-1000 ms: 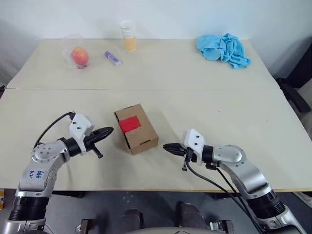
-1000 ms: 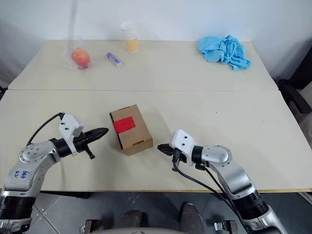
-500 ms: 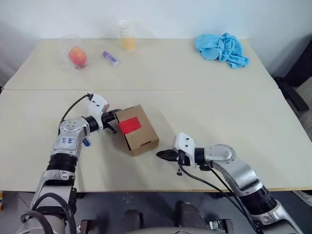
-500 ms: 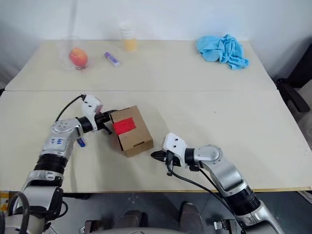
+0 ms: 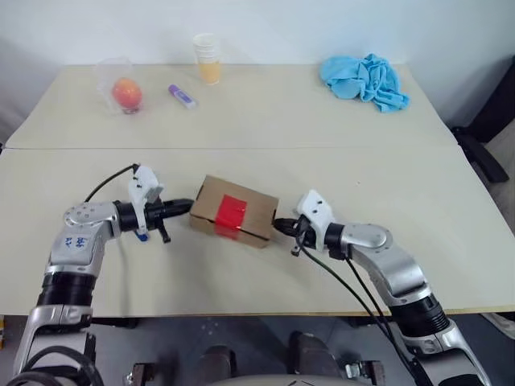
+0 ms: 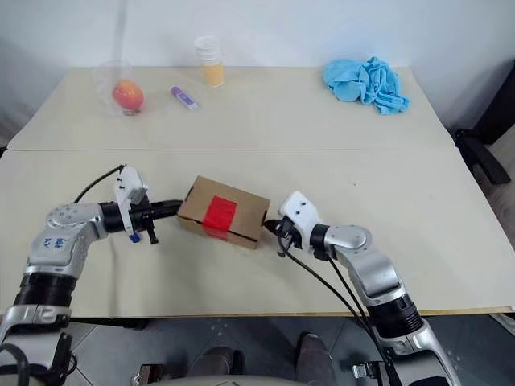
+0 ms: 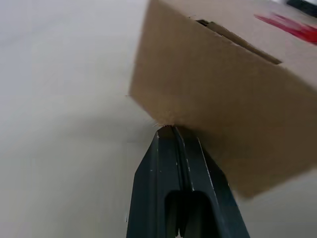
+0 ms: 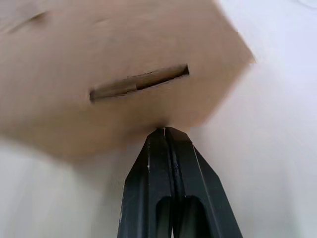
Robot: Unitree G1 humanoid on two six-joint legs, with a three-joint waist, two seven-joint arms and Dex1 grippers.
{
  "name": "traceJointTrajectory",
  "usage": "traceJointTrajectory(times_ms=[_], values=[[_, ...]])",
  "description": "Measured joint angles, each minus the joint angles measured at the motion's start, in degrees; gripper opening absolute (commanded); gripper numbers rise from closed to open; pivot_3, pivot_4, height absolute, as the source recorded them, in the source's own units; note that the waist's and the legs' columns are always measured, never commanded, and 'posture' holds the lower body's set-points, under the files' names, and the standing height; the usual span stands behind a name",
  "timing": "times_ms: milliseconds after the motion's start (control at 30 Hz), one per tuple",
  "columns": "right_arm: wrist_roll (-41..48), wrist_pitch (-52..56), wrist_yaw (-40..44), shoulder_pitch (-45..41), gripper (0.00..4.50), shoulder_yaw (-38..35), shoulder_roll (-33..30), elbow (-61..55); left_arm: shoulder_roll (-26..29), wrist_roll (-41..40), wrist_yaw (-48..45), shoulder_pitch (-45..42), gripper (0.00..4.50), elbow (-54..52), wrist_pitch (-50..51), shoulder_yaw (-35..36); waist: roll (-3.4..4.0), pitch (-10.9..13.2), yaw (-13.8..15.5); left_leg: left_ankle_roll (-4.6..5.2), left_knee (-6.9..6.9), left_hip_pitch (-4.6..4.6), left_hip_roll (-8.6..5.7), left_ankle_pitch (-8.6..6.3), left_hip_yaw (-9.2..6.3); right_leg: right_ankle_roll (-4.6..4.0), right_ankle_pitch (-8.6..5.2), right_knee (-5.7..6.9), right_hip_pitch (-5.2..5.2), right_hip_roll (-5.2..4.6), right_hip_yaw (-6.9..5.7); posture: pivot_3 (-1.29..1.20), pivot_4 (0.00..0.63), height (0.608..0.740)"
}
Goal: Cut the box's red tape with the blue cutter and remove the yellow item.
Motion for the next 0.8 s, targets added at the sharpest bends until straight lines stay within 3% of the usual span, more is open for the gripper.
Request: traceJointTrajectory(times_ms=[200, 367, 433, 533, 633, 700, 800], values=[[-3.1, -4.15, -1.99, -5.48, 0.05, -1.12, -0.24, 6.97, 0.28, -3.98, 0.2, 6.89, 0.0, -15.12, 9.58, -2.21, 0.0, 0.0, -0.03, 0.0, -0.02, 0.0, 0.02, -0.01, 0.01, 0.0, 0.0, 0.02, -0.03, 0.01, 0.03, 0.0, 0.15, 0.74], [-4.1, -8.61, -1.71, -6.29, 0.05, -2.46, -2.63, 10.45, -1.81, -10.73, 1.27, 9.02, 0.0, -19.24, 14.8, 0.15, 0.0, 0.0, 0.17, 0.0, 0.0, -0.02, 0.01, -0.01, 0.01, -0.01, 0.0, 0.01, -0.03, 0.0, 0.03, 0.0, 0.15, 0.74], [-3.86, -8.68, 0.46, -6.01, 0.05, -3.72, -6.08, 10.24, 0.04, -14.33, -0.31, 8.29, 0.0, -19.4, 16.89, 2.71, 0.0, 0.0, 0.14, 0.0, 0.0, -0.02, 0.02, -0.01, 0.01, -0.01, 0.0, 0.0, -0.03, 0.0, 0.02, 0.0, 0.15, 0.74], [-1.18, -4.24, 5.99, -2.76, 0.05, -5.43, -11.98, 6.47, 2.08, -17.36, -1.28, 2.57, 0.0, -15.18, 18.88, 6.61, 0.0, 0.0, 0.51, 0.01, -0.01, -0.02, 0.01, -0.01, 0.0, -0.01, 0.0, -0.02, 0.0, 0.01, -0.01, 0.0, 0.15, 0.74], [2.51, 2.52, 10.77, 1.63, 0.05, -5.11, -15.2, -0.37, 0.63, -16.98, 0.95, -5.46, 0.0, -7.66, 17.37, 8.9, 0.0, 0.0, 0.56, 0.02, 0.01, 0.01, 0.0, -0.02, 0.04, 0.0, 0.0, -0.01, 0.04, 0.01, 0.0, 0.0, 0.15, 0.74], [4.9, 7.33, 12.59, 4.55, 0.05, -3.37, -16.36, -6.34, -2.93, -12.2, 5.31, -11.48, 0.0, -0.03, 12.77, 7.1, 0.0, 0.0, 1.13, 0.02, 0.04, 0.04, 0.0, -0.02, 0.04, 0.0, 0.01, -0.02, 0.07, 0.02, -0.01, 0.0, 0.15, 0.74], [6.9, 12.49, 11.37, 5.34, 0.05, -1.11, -13.74, -11.54, -5.84, -4.83, 7.28, -13.47, 0.0, 6.71, 6.91, 0.62, 0.0, 0.0, 0.76, 0.03, 0.04, 0.05, -0.03, -0.02, 0.16, 0.03, 0.02, -0.01, 0.04, 0.02, 0.06, 0.0, 0.15, 0.74]])
